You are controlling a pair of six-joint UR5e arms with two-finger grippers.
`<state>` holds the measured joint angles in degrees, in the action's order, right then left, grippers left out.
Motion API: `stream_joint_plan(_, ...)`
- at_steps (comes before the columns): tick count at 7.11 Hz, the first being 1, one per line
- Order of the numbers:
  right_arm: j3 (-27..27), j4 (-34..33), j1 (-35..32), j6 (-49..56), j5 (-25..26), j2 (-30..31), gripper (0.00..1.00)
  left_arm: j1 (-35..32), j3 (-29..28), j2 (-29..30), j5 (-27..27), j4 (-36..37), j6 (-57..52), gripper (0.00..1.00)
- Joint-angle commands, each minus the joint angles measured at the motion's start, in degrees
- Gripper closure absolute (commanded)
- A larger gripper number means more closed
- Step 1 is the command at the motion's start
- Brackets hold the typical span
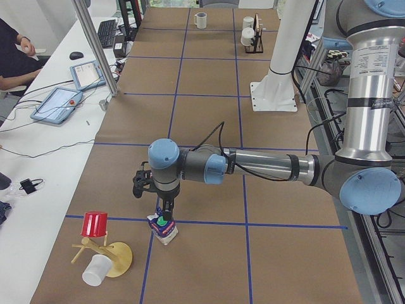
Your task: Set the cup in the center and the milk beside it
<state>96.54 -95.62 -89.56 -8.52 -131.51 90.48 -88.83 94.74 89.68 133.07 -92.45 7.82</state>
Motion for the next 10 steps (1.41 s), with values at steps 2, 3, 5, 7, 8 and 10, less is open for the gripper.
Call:
stream_joint_plan(2, 0.05, 0.0, 0.0, 0.0, -0.06, 0.14, 0.0, 0.15, -0.08, 0.05, 0.18, -0.02, 0.09, 0.02)
stream_joint_plan(3, 0.14, 0.09, 0.0, 0.09, -0.06, 0.22, 0.0, 0.07, -0.08, 0.05, 0.26, -0.02, 0.0, 0.02)
stream_joint_plan(5, 0.14, 0.09, 0.0, 0.09, -0.06, 0.14, 0.0, 0.15, -0.08, 0.05, 0.35, -0.02, 0.0, 0.02)
stream_joint_plan(7, 0.75, 0.43, 0.0, 0.09, -0.15, -0.21, 0.0, 0.15, -0.17, 0.05, 0.35, -0.02, 0.0, 0.02)
stream_joint_plan(8, 1.19, 0.7, 0.44, 0.26, 0.46, -1.17, 0.0, 0.15, 0.09, 0.05, 0.35, -0.02, 0.0, 0.02)
stream_joint_plan(10, -1.96, 2.54, 2.46, 1.74, 1.86, 0.56, 0.0, 0.15, 0.36, 0.14, 0.35, -0.1, 0.09, 0.02)
